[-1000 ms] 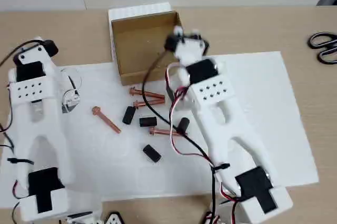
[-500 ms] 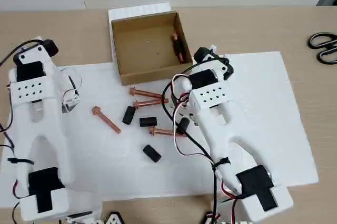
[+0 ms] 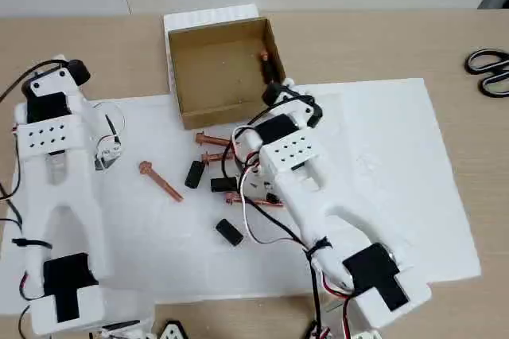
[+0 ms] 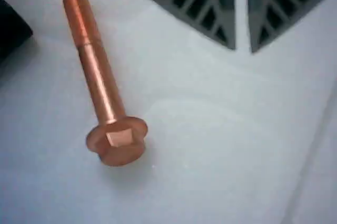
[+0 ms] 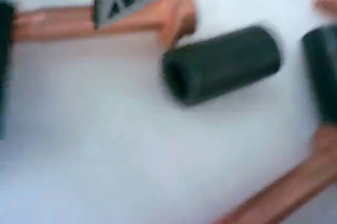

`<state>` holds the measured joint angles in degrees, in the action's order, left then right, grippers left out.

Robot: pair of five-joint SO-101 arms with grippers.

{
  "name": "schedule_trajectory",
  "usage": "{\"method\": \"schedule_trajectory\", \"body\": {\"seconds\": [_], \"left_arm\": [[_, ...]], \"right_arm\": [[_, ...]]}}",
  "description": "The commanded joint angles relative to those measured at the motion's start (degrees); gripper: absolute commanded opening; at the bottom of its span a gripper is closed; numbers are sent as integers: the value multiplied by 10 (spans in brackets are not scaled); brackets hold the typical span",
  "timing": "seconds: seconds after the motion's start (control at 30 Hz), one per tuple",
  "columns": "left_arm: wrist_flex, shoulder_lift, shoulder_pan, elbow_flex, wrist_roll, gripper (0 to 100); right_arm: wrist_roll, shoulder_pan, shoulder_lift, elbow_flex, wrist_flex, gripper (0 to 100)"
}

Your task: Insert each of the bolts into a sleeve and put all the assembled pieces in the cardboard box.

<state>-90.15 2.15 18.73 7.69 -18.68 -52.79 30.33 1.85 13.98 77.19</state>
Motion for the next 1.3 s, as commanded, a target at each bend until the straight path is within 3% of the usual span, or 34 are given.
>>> {"method": "schedule_trajectory", "body": {"seconds": [0.0, 0.77, 0.83, 0.93, 1.27], "left_arm": [[-4, 4, -4, -22, 2, 6], [-2, 4, -4, 16, 2, 6], [-2, 6, -4, 16, 2, 6], [-4, 8, -4, 16, 2, 6], [-11, 11, 0, -7, -26, 6]], "right_arm": [[-1, -29, 2, -11, -3, 165], [1, -34, 10, 55, -72, 165], [1, -34, 23, 55, -70, 139], [9, -34, 44, 52, -71, 18], [29, -34, 29, 28, -65, 2]]}}
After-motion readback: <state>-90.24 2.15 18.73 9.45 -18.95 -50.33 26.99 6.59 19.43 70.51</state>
